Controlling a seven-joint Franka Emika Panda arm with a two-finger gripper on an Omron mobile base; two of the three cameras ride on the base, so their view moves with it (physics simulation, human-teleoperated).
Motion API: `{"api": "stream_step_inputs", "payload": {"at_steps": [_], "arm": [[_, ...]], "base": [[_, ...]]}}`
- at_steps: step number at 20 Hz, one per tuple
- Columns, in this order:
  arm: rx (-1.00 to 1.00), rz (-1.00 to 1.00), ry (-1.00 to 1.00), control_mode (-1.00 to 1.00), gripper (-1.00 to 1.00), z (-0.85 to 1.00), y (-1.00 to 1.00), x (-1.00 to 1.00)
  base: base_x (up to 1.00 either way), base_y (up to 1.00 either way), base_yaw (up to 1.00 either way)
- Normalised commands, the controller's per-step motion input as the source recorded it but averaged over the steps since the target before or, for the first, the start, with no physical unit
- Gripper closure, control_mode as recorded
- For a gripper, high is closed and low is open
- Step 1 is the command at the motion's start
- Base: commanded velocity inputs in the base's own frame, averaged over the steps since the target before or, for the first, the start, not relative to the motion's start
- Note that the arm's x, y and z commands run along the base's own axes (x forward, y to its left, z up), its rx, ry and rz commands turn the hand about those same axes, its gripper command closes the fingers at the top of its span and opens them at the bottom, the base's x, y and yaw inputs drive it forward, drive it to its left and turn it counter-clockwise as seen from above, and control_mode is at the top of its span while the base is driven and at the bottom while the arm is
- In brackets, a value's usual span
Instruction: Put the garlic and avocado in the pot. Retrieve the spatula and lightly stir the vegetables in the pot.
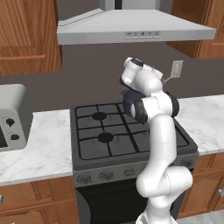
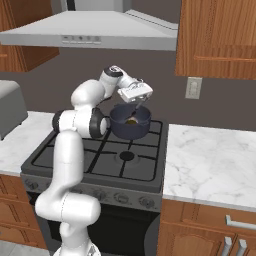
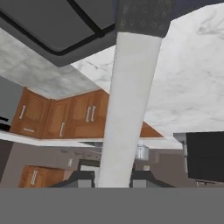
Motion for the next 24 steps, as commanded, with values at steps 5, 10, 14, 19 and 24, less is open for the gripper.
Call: {"api": "stream_step_inputs", "payload": {"at_steps": [5, 10, 14, 19, 24], "arm": [[0.01, 0.0, -0.07, -1.0, 1.0, -0.11, 0.0, 0.09], [0.0, 0.0, -0.02, -1.0, 1.0, -0.26, 0.0, 0.0], [0.0, 0.0, -0.03, -1.0, 1.0, -0.07, 0.02, 0.0], [0.0, 0.0, -0.03, -1.0, 1.0, 0.0, 0.04, 0.0], [0.0, 0.0, -0.07, -1.0, 1.0, 0.0, 0.0, 0.0]], "base": [[0.0, 0.0, 0.0], [0.0, 0.0, 0.0], [0.0, 0.0, 0.0], [0.0, 0.0, 0.0], [0.0, 0.0, 0.0]]}}
